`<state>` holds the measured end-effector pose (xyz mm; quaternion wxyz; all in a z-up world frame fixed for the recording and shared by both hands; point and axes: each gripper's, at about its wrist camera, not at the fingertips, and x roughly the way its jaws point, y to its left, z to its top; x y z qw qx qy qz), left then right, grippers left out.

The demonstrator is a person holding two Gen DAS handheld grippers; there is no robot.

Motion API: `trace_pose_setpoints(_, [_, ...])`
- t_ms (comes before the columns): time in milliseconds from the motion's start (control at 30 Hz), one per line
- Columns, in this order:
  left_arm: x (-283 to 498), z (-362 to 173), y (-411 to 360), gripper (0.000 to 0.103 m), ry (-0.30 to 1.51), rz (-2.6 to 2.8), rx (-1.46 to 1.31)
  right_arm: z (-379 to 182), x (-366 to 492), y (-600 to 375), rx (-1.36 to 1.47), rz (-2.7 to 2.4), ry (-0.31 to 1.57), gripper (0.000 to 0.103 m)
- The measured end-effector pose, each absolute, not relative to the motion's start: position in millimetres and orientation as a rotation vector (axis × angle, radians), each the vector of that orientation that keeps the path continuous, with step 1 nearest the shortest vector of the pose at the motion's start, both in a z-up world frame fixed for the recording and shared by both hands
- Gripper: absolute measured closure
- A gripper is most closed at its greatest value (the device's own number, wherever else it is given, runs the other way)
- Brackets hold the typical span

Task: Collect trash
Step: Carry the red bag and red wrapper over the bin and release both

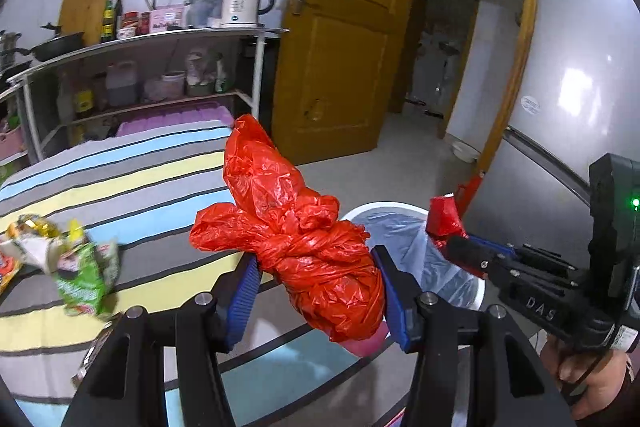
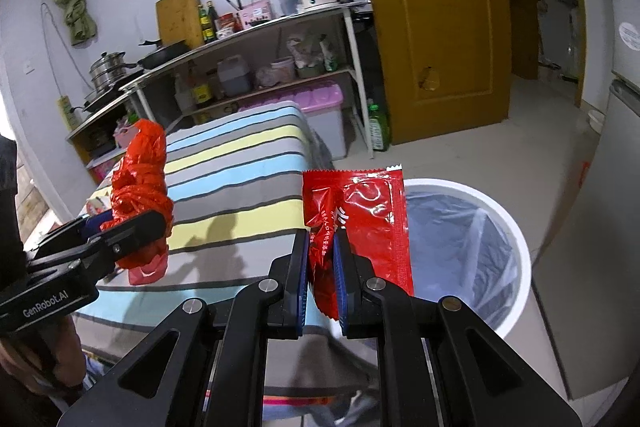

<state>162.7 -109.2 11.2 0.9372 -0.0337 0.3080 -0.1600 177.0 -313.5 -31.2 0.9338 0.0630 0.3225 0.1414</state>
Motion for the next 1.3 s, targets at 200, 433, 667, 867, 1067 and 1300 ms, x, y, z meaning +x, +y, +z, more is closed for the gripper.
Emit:
trace_pose_setpoints(200, [186, 0, -138, 0.047, 0.668, -0.388, -0.06, -44, 185, -336, 0.154, 0.243, 0.688, 0.091])
trace_pose_setpoints(433, [213, -19, -168, 0.047, 0.728, -0.434, -0.048, -61, 199, -359, 0.186, 0.204, 0.735, 0.091])
trace_pose_setpoints(667, [240, -36, -194, 0.047, 0.787, -0.494, -0.026, -80, 215, -375, 0.22, 0.174, 0.792, 0.091])
trace_pose_setpoints(867, [256, -54, -207, 0.047, 0.859, -0.518, -0.028, -96, 222, -386, 0.233, 0.163, 0.841, 0.089])
trace_pose_setpoints(1067, [265, -62, -207, 0.043, 0.895, -0.512, -0.038, -106, 225, -388, 0.232, 0.163, 0.869, 0.086])
trace_pose_setpoints(1300, [255, -55, -197, 0.042, 0.865, -0.504, -0.076, -100, 220, -389, 0.23, 0.163, 0.847, 0.073])
